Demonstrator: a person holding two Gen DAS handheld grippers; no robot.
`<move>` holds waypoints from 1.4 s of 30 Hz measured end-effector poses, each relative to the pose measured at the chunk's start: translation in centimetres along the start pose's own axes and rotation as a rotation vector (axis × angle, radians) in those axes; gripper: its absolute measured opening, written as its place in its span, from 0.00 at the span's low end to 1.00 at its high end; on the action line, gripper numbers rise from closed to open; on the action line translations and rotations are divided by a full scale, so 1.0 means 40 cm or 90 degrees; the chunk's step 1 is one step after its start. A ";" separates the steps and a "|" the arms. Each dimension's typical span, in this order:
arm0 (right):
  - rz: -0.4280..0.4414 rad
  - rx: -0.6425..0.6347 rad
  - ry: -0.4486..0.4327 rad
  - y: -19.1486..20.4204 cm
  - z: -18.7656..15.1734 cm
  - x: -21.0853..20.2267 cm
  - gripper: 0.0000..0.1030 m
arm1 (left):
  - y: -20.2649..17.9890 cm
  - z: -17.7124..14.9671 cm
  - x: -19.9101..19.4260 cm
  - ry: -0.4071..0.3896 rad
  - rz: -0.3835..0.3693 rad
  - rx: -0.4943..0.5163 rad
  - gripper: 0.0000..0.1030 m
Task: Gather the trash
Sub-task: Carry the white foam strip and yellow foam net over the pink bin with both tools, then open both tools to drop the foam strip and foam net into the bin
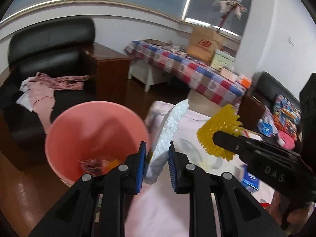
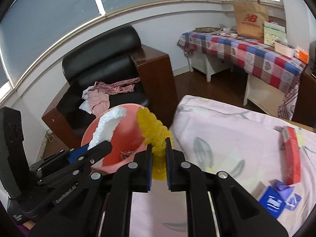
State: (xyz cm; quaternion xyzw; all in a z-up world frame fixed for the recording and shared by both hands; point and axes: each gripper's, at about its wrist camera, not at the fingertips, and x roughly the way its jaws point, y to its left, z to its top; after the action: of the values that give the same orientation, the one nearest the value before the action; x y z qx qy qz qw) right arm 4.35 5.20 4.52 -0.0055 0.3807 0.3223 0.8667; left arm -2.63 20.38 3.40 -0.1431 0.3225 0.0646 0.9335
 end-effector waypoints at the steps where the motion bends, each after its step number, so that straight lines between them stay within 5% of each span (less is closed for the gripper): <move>1: 0.000 -0.004 0.003 0.012 0.003 0.012 0.11 | 0.019 0.003 0.006 0.000 0.012 -0.006 0.20; 16: 0.019 -0.021 0.092 0.134 0.032 0.235 0.11 | 0.217 -0.010 0.095 0.052 0.118 -0.071 0.20; 42: 0.004 -0.033 0.186 0.194 0.015 0.387 0.14 | 0.303 -0.053 0.165 0.118 0.142 -0.095 0.25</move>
State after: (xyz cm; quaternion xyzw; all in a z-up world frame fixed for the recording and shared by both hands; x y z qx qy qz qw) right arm 8.15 20.09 -3.50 -0.0734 0.4945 0.3305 0.8006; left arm -1.28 31.45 -5.03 -0.1809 0.4155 0.1784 0.8734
